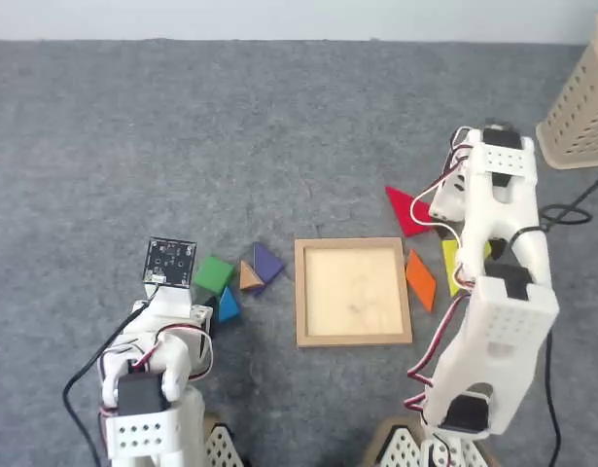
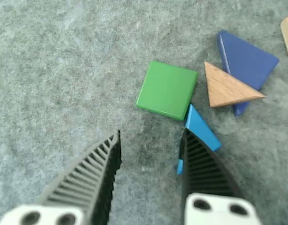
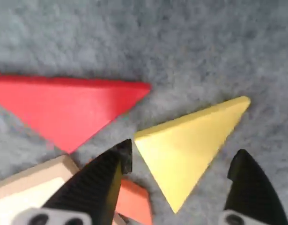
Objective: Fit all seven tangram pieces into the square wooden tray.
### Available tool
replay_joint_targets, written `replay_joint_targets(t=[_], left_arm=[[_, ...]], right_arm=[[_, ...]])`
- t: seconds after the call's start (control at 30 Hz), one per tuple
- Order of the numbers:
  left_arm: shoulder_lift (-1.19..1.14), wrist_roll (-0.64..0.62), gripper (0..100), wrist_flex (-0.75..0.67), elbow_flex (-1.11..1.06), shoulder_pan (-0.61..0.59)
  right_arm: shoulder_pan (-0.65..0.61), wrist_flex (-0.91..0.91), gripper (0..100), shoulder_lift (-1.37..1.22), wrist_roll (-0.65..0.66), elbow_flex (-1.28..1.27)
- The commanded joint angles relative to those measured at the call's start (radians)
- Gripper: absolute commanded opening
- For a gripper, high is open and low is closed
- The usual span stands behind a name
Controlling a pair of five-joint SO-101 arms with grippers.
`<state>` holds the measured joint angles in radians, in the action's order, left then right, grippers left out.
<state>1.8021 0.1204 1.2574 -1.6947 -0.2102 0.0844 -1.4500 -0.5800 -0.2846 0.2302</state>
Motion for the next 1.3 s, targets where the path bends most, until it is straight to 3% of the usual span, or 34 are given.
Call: replay_joint_targets(t=[0.0, 1.13, 1.27], left_arm=[[0.017, 0.003, 19, 0.005, 0.008, -0.003], [0.017, 0.003, 19, 0.005, 0.008, -0.003], [0.017, 0.003, 19, 0.005, 0.008, -0.003]], right_arm=[[-0.015, 0.025, 33.0, -0.025, -0.037, 0.069], [0.004, 0.025, 32.9, -0.096, -0.043, 0.087], [0.012, 0.025, 25.8, -0.096, -0.044, 0.086]])
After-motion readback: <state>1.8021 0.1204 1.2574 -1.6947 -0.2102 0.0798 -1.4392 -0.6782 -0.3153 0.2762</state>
